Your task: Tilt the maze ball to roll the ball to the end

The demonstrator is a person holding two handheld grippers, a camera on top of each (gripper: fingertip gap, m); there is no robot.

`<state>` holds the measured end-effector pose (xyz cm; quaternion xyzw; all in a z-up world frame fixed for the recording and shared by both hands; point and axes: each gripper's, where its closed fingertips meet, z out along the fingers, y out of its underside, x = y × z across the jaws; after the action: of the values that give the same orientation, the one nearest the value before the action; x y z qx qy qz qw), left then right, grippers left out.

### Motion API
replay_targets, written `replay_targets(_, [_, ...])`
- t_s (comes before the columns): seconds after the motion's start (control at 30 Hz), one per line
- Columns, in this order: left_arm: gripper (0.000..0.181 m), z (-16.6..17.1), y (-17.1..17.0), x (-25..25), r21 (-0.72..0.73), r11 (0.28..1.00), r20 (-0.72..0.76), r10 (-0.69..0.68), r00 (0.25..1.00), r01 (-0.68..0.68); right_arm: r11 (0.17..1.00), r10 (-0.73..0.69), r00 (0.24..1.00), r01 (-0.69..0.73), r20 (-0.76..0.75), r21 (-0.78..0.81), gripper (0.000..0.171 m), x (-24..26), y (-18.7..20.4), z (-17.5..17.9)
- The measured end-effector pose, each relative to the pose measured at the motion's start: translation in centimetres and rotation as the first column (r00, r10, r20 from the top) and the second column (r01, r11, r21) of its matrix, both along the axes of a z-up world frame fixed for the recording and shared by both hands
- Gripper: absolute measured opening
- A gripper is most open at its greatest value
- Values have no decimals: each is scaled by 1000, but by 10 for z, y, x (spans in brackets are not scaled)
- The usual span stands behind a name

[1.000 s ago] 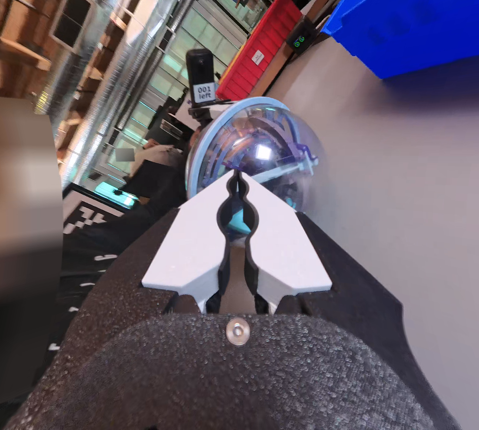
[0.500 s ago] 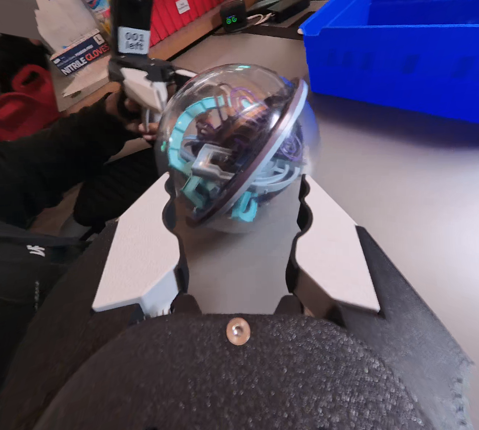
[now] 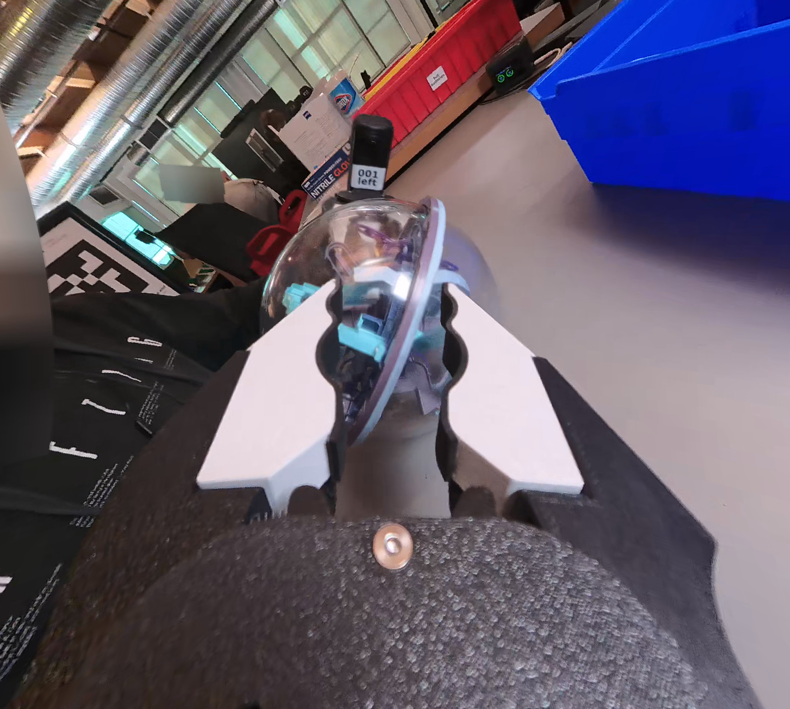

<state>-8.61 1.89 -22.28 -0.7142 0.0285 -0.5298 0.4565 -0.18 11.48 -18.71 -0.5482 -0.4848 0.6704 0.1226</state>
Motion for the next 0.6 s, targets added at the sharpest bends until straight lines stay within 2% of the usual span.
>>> replay_targets(0.07, [54,-2,-3,6,1,998,54,-57,997,57,1000,-11,1000,11,-3,-9,38,-2,1,-3])
replay_targets(0.2, [41,-2,-3,6,10,998,82,-60,995,60,998,-40,999,40,-3,-53,26,-1,8,-9])
replay_targets(0.43, [10,0,-2,3,26,999,89,-32,996,30,997,-50,999,51,22,-58,26,-2,10,-14])
replay_targets(0.6, [5,1,0,1,26,1000,90,-8,996,5,997,-64,997,66,39,-49,28,0,10,-15])
